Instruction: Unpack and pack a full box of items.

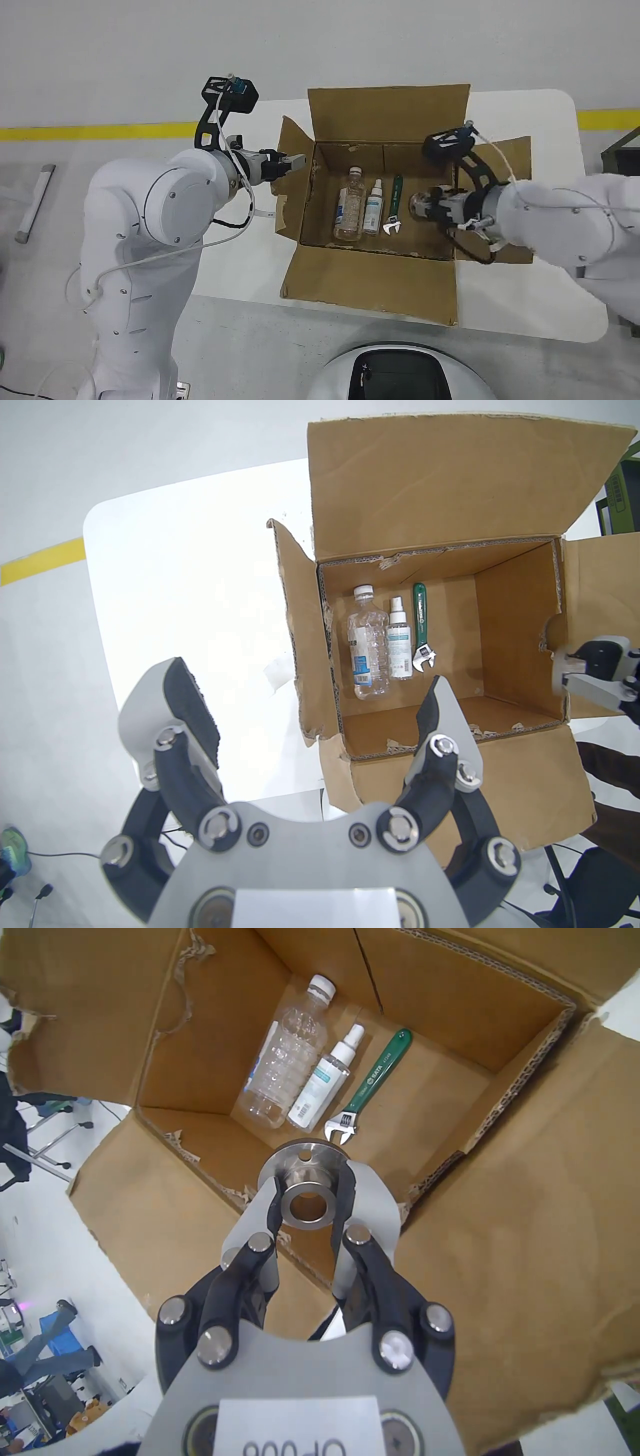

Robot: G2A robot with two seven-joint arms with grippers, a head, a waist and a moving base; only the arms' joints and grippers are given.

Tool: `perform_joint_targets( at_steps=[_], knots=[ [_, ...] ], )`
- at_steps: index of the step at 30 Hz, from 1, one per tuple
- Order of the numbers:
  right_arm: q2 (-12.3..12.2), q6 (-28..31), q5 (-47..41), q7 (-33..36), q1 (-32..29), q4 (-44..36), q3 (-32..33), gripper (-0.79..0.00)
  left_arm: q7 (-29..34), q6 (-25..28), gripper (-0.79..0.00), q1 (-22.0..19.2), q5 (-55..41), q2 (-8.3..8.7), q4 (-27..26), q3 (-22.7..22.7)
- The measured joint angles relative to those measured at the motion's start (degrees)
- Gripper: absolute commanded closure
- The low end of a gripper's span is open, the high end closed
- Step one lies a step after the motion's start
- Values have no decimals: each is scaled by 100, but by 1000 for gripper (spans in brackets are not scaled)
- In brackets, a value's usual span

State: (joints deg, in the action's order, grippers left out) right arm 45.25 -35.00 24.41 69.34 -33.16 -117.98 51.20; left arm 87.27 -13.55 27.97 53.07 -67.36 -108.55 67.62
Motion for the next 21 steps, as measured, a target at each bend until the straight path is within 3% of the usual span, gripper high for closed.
perform_joint_targets(
  at_steps=[11,14,16,19,21],
  knots=[
    [515,-143,516,-148,881,1298,-1859,0,0,0,-785,0,0,0,0,0],
    [587,-117,504,-123,1048,1528,-2154,-194,0,0,-785,0,0,0,0,0],
    [624,-72,478,-77,1170,1710,-2342,-262,0,0,-785,0,0,0,0,0],
    [674,-70,344,-74,1354,1890,-2539,-434,0,0,-785,0,0,0,0,0],
    [688,-88,219,-93,1469,1913,-2611,-486,0,0,-785,0,0,0,0,0]
  ],
)
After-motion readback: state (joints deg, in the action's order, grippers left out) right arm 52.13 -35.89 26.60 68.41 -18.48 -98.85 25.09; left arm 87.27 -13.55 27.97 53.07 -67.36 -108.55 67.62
